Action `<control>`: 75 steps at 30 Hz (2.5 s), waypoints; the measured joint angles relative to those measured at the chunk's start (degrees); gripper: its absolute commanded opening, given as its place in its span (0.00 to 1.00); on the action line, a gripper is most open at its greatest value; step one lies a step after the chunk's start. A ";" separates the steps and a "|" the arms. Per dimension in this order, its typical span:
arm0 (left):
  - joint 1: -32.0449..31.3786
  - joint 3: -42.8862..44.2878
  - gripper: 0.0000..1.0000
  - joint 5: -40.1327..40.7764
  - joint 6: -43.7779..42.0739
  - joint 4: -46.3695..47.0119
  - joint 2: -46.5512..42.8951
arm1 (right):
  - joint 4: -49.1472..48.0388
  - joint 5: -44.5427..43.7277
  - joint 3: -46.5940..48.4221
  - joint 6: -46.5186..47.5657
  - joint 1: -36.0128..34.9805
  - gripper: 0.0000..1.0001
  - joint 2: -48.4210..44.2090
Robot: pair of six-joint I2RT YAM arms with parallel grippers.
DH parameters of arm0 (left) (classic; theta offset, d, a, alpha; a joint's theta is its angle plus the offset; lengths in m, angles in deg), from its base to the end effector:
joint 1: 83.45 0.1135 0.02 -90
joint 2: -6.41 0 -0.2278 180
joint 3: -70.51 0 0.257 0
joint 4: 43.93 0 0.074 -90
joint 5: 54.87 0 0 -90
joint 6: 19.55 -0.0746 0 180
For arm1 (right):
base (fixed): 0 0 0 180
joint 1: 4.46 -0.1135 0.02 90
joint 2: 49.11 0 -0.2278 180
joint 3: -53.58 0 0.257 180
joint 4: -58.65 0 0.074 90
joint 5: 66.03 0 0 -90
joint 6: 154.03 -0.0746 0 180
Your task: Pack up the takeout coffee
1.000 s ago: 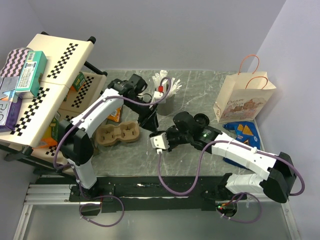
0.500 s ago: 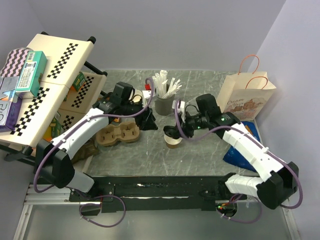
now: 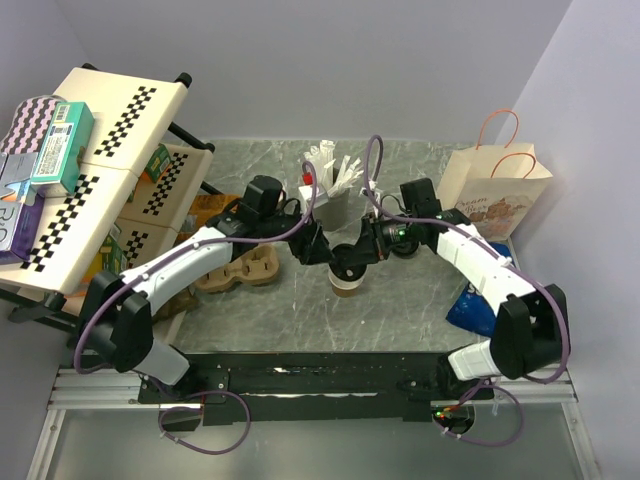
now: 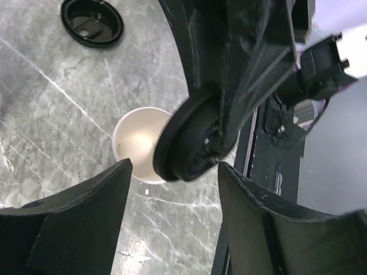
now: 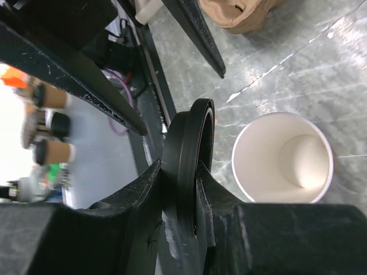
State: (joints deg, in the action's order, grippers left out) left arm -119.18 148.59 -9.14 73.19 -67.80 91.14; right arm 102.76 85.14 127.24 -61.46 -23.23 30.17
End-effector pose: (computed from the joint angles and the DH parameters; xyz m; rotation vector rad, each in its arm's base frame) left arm 0.2652 -0.2549 0.2459 1.0681 1.8819 -1.2062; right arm 0.2673 0.1598 0.2282 -0.8871 2.1003 1.4190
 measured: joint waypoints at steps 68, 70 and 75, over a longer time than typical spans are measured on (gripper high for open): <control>-0.55 -3.45 0.66 6.62 2.91 14.03 10.80 | 6.34 -15.37 5.46 1.16 1.79 0.66 13.86; -0.55 -3.45 0.66 6.62 2.91 14.01 10.80 | 6.36 -15.52 5.46 1.36 1.79 0.67 13.86; -0.61 -3.45 0.66 6.58 2.91 14.08 11.04 | 6.43 -15.52 5.49 1.38 1.79 0.68 13.86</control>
State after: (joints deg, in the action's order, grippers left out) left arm -119.79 145.14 -2.56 76.10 -53.72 102.17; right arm 109.19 69.62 132.72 -60.09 -21.44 44.03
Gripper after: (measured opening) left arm 0.658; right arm 0.682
